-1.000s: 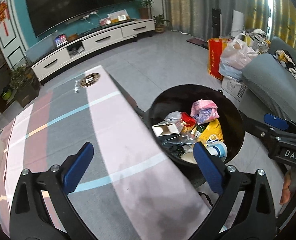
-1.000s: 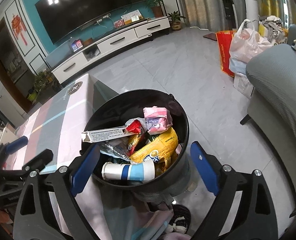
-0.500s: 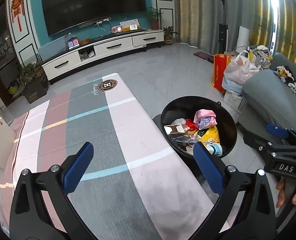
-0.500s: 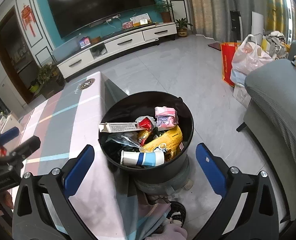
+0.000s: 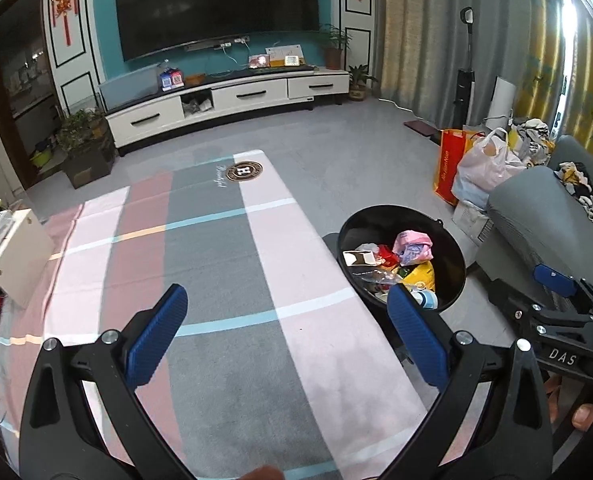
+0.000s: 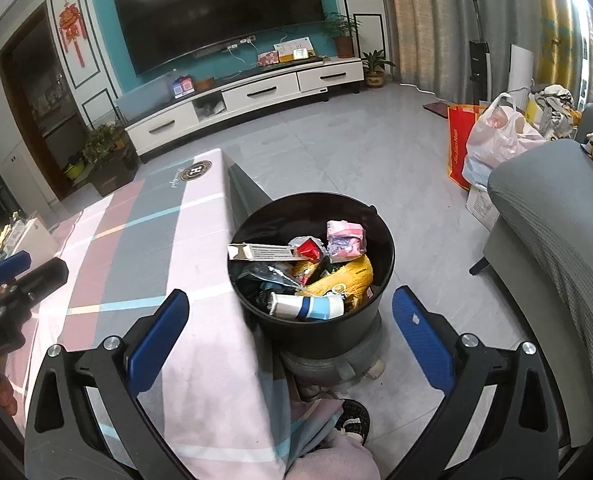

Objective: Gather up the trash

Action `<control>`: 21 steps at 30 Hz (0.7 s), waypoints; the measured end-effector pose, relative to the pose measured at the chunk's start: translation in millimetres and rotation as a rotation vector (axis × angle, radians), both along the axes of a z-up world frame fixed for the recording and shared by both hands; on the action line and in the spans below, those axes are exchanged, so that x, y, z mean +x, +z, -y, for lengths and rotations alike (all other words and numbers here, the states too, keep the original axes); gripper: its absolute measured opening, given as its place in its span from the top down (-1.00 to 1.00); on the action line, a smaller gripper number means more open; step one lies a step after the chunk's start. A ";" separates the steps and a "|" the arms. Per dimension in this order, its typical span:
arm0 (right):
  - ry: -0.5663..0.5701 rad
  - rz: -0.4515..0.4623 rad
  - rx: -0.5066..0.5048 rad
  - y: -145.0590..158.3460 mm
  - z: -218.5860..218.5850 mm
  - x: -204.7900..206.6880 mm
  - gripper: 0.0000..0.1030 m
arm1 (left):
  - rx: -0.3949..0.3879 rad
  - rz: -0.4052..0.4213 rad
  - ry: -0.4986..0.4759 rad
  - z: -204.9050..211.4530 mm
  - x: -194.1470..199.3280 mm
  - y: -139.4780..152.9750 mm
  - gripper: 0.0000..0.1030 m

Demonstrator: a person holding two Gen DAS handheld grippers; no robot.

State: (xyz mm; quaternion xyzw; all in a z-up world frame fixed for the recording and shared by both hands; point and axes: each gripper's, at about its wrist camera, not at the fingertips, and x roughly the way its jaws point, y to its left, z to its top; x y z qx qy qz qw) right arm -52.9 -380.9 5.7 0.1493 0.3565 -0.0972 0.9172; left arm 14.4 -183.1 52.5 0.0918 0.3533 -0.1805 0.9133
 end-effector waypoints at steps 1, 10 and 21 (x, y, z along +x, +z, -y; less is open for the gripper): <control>0.002 -0.002 -0.004 2.2 -2.3 -1.2 -0.93 | -0.005 0.003 0.000 -1.5 -2.1 2.1 -0.94; 0.023 -0.003 -0.027 17.7 -18.1 -17.2 -0.93 | -0.014 0.003 0.019 -13.1 -18.8 15.1 -0.94; 0.030 0.031 -0.070 46.4 -36.9 -36.5 -0.93 | 0.047 0.058 0.031 -13.0 -37.7 27.2 -0.94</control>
